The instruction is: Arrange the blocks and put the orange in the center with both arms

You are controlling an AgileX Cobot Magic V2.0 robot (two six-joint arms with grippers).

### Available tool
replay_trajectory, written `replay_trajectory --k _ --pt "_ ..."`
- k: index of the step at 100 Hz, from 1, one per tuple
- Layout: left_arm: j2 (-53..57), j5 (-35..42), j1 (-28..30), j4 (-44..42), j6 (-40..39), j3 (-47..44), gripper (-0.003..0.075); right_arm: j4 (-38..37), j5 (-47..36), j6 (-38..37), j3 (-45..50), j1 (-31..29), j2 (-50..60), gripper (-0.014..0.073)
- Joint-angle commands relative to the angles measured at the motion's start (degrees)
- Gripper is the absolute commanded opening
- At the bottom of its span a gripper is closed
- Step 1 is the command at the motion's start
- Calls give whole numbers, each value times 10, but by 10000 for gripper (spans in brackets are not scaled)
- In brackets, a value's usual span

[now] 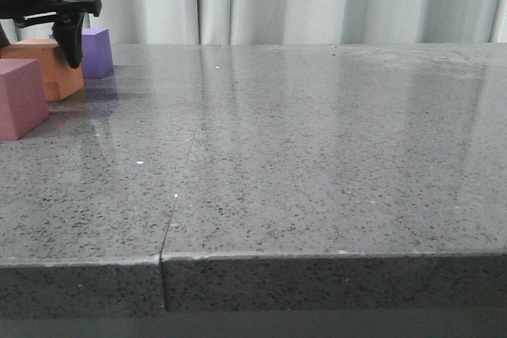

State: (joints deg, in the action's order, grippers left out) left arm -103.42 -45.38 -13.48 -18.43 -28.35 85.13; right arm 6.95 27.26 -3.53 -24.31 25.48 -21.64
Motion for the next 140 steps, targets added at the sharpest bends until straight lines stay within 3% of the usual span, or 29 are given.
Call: replay_trajectory --k 1,25,34,46,63,114,140 --pt "35 30 1 -4 -7 16 557 -1 -42 7 -14 2 -3 -69" --pt "82 36 1 -5 -7 16 549 -1 -42 7 -14 2 -3 -69" --pt "109 38 1 -7 -7 16 501 -1 -42 7 -14 2 -3 -69" --pt "148 48 1 -16 -6 5 337 -1 -42 7 -14 2 -3 -69" --pt "219 102 1 -33 -6 -57 -20 -1 -42 7 -14 2 -3 -69" --pt "447 203 1 -32 -6 -262 -20 -1 -42 7 -14 2 -3 -69" --pt "553 206 1 -18 -6 -349 -20 -1 -42 7 -14 2 -3 -69"
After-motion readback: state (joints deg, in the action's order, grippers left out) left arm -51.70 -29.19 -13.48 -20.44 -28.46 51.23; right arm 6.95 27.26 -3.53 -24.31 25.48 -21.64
